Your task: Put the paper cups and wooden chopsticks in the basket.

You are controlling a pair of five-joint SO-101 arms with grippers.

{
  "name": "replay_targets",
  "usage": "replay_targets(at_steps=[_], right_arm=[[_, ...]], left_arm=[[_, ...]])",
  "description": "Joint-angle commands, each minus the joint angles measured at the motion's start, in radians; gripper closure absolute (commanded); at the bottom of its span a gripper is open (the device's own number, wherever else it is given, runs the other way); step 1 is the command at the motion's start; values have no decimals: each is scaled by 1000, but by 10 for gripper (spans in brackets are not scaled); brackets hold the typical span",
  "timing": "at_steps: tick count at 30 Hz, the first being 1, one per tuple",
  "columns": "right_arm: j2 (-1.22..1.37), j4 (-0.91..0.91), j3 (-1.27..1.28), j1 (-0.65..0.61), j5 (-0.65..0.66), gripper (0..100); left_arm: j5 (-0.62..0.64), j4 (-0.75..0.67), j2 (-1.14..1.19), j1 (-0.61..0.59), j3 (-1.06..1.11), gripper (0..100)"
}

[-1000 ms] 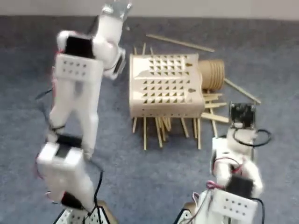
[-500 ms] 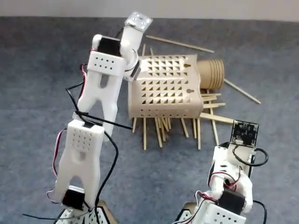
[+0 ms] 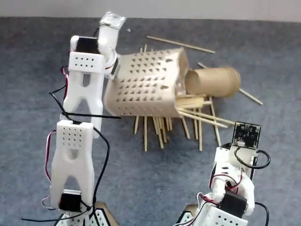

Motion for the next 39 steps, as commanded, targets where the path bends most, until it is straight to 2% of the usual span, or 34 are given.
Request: replay_targets(at_steps=[1,12,17,22,26,29,32,36,39], right_arm=[[-10,2,-22,2,-6,804],[-10,-2,-19,2,-6,804],[-10,-2,-18,2,-6,804],[-10,-2,-27,2,-5,804],[30,-5,-170,1,-5,804],[188,-5,-355,-15,-8,804],[469,-5,-555,-48,-28,804],[868,-5,-837,-53,-203,804],[1109,-2,-980,-67,-416,804]], left_arm=[[-15,-11,71,-25,2,854],[-38,-40,196,-38,-4,884],[-37,-12,196,-62,-125,884],[15,21,177,-163,-394,884],[135,21,-4,-297,-371,884],[235,23,-173,-394,-294,884],[295,25,-343,-463,-185,884],[295,25,-575,-484,79,884],[276,18,-730,-484,282,884]])
